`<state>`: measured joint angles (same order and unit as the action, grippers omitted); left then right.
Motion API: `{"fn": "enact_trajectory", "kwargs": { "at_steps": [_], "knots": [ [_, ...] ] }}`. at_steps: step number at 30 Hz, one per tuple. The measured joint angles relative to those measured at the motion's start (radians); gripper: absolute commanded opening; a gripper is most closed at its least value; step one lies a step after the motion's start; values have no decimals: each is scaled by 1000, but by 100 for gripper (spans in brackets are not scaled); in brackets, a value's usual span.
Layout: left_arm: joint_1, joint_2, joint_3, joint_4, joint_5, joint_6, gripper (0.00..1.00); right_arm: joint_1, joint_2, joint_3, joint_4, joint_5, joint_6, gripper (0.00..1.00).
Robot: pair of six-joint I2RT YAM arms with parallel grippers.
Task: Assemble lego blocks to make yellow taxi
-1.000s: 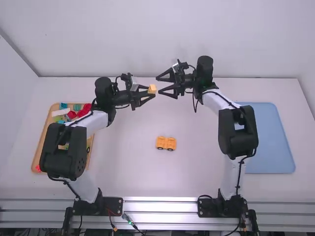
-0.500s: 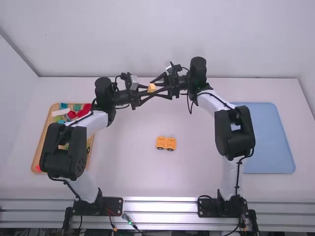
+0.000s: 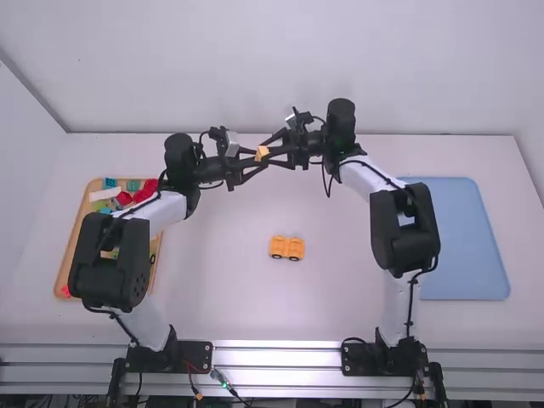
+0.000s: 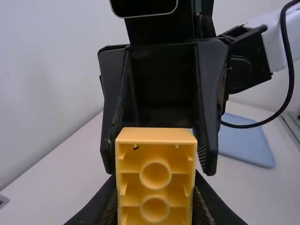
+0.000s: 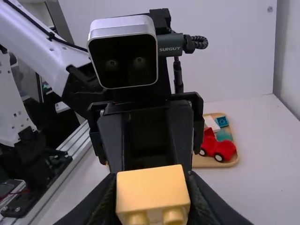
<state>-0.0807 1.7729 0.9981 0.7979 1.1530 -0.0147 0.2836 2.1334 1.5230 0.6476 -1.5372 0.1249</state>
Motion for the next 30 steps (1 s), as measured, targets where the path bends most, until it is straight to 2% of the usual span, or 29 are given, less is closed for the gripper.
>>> {"fn": "enact_trajectory", "kwargs": {
  "at_steps": [1, 2, 3, 4, 5, 7, 12, 14, 15, 16, 17, 20, 21, 23, 26, 30],
  "knots": [
    [0, 0, 0, -2, 6, -5, 16, 0, 0, 0, 4, -1, -5, 21],
    [0, 0, 0, -2, 7, -10, 17, 0, 0, 0, 4, -1, -11, 18],
    [0, 0, 0, -4, 10, -18, 34, 0, 0, 0, 8, -1, -23, 8],
    [3, 0, 0, -3, 13, -22, 46, 0, 0, 0, 7, -1, -24, 5],
    [5, 0, 0, 0, 12, -11, 69, 2, 0, 0, 1, 0, -17, 1],
    [5, 0, 0, -1, 8, -10, 99, 2, 0, 1, 0, 8, -10, 0],
    [5, 0, -1, -24, -15, -8, 99, -16, 0, 23, -17, 135, 47, 0],
    [5, 0, -1, -60, -58, -22, 99, -37, 0, 34, -97, 217, 45, 0],
    [5, 0, -1, -94, -98, -40, 99, -50, 0, 39, -172, 278, 35, 0],
    [5, 0, -1, -143, -148, -63, 99, -72, -2, 46, -319, 379, 5, 0],
    [5, 0, -1, -175, -180, -78, 99, -82, -2, 47, -380, 430, -10, 0],
    [13, 1, -4, -339, -365, -146, 99, -130, -28, 52, -864, 808, -167, 0],
    [14, 1, -4, -350, -387, -148, 99, -132, -37, 51, -924, 852, -192, 0],
    [21, 2, -5, -369, -473, -146, 99, -119, -92, 51, -1174, 1049, -340, 0],
    [23, 2, -5, -351, -559, -135, 99, -67, -167, 53, -1384, 1212, -495, 0],
    [23, 2, -4, -307, -637, -123, 99, 14, -212, 55, -1542, 1352, -631, 0]
  ]
}}
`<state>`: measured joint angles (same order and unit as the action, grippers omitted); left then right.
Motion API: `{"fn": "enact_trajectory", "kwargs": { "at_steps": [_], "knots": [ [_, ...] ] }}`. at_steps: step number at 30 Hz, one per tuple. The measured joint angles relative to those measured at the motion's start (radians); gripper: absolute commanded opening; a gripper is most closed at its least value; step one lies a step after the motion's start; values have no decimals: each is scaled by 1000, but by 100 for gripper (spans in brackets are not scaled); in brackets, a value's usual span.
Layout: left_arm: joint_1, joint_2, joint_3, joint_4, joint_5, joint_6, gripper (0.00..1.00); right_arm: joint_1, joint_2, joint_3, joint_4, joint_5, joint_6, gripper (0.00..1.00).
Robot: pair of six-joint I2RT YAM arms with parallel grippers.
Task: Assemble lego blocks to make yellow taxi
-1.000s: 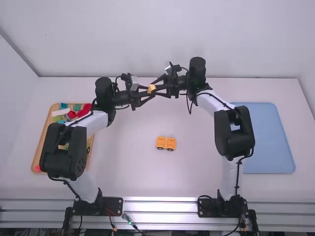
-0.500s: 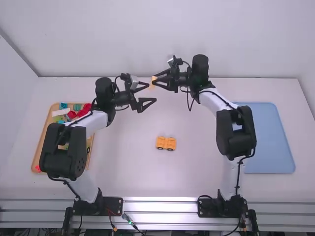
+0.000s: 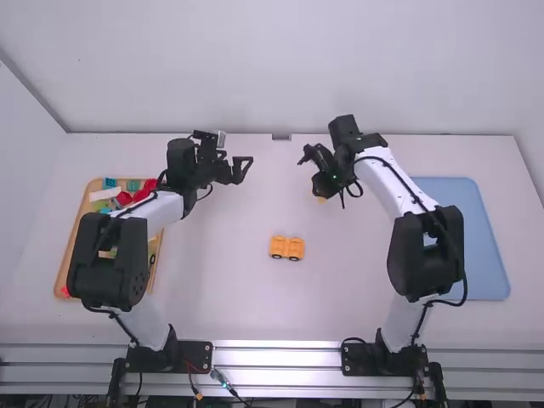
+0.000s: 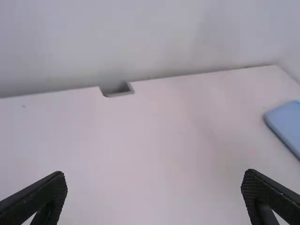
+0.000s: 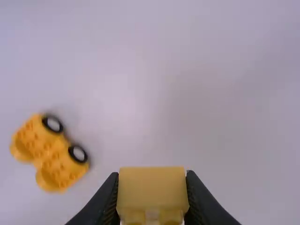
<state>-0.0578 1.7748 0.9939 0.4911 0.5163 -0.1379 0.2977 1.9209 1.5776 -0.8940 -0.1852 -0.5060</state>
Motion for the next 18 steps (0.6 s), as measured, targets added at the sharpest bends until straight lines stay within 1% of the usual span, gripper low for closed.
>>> {"fn": "enact_trajectory", "kwargs": {
  "at_steps": [1, 3, 6, 9, 13, 15, 18],
  "knots": [
    [0, 0, 0, 1, -3, 0, 99, 2, 0, -1, -3, 6, -6, 0],
    [0, 0, 0, 15, -33, 3, 99, 34, 0, -35, 2, 87, -43, 0],
    [3, 0, 0, 19, -55, 4, 99, 64, 0, -87, 14, 172, -42, 0],
    [2, 0, 0, 18, -76, 3, 99, 117, 0, -152, -1, 252, -37, 0],
    [2, 0, 0, 17, -84, 6, 99, 172, 0, -206, 2, 248, -81, 0],
    [2, 0, 0, 10, -84, 16, 99, 182, 0, -229, 7, 229, -110, 0],
    [3, 0, 0, -8, -84, 34, 99, 177, 0, -262, 41, 211, -134, 0]
  ]
}}
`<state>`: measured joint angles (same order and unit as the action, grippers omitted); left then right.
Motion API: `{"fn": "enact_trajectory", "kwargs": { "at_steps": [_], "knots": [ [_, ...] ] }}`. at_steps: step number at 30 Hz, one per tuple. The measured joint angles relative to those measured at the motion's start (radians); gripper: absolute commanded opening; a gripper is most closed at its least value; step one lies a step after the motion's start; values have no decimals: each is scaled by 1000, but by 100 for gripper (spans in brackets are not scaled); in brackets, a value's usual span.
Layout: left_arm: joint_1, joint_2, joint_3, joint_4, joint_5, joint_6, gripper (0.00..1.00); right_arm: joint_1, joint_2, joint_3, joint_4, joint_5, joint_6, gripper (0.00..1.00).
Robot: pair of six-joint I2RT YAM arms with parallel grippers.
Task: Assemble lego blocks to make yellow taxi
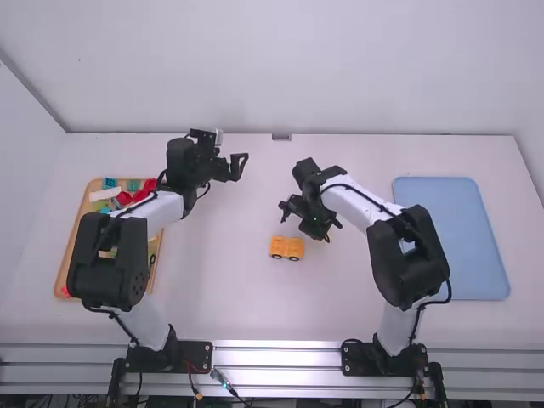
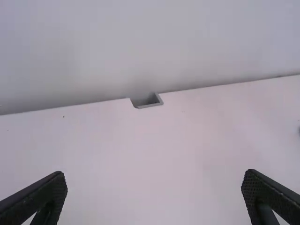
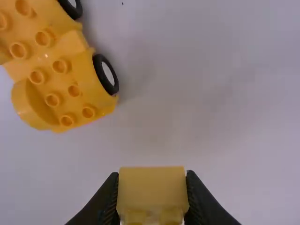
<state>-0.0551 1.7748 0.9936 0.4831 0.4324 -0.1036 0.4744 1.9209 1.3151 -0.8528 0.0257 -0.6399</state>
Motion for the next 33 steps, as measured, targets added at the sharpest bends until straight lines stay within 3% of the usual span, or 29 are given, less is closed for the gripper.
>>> {"fn": "enact_trajectory", "kwargs": {
  "at_steps": [17, 18, 19, 20, 21, 30, 33],
  "knots": [
    [41, 0, 0, -31, 0, 25, 99, -23, 0, -150, 75, -48, -86, 0],
    [41, 0, 0, -31, 0, 26, 99, -23, 0, -158, 77, -47, -89, 8],
    [41, 0, 0, -31, 0, 26, 99, -23, 0, -167, 84, -47, -90, 70],
    [41, 0, 0, -31, 0, 26, 99, -23, 0, -167, 84, -47, -90, 70],
    [40, 0, 0, -31, 0, 26, 99, -23, 0, -171, 92, -47, -89, 99],
    [39, 0, 0, -69, 0, 26, 99, -25, -3, -116, 74, -43, -42, 99],
    [39, 0, 0, -107, 28, 42, 99, -37, -59, -100, 84, -64, -42, 98]
  ]
}}
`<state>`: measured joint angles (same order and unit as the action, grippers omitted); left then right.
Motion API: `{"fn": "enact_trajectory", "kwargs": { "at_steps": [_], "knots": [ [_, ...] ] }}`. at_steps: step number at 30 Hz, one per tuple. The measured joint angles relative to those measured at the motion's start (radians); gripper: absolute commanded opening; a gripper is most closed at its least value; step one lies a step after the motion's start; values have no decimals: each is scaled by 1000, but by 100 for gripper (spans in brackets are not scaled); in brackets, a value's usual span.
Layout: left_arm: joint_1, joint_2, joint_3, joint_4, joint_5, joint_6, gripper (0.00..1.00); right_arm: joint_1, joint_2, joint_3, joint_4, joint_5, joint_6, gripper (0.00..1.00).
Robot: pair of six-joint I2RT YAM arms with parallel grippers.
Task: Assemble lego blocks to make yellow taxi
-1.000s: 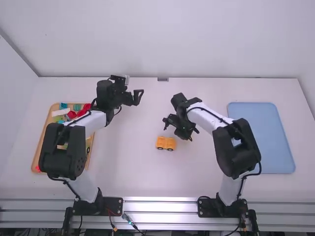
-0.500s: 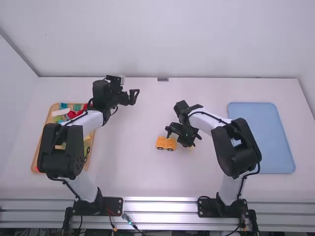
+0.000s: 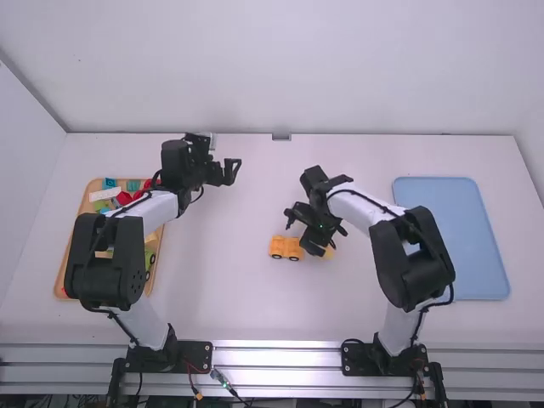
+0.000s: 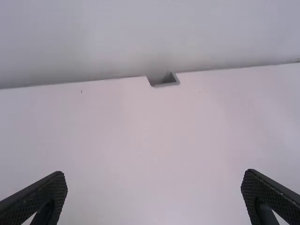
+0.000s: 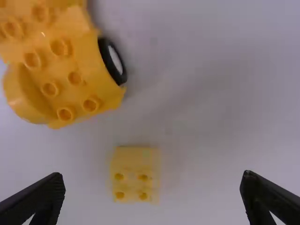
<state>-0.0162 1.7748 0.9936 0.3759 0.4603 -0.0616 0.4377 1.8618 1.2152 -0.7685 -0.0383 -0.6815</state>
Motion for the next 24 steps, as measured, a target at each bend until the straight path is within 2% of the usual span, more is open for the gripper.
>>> {"fn": "enact_trajectory", "kwargs": {
  "at_steps": [3, 6, 9, 10, 12, 16, 20, 24],
  "knots": [
    [0, 0, 0, -2, 77, 77, 99, -29, -97, -6, 46, -58, -19, 99],
    [0, 0, 0, -41, 235, 240, 99, -76, -209, -49, 118, -162, -74, 99],
    [-1, 0, 0, -179, 422, 487, 99, -149, -303, -168, 234, -282, -133, 99],
    [-1, 0, 0, -186, 428, 497, 99, -152, -304, -173, 238, -285, -134, 99],
    [-8, 0, 0, -335, 525, 714, 100, -196, -307, -269, 312, -336, -154, 99],
    [-43, 8, 0, -480, 612, 1000, 99, -225, -307, -370, 404, -412, -168, 99],
    [-108, 63, 0, -486, 656, 1184, 99, -225, -307, -406, 453, -470, -183, 99],
    [-142, 120, 0, -460, 670, 1239, 99, -225, -307, -428, 463, -496, -187, 100]
  ]
}}
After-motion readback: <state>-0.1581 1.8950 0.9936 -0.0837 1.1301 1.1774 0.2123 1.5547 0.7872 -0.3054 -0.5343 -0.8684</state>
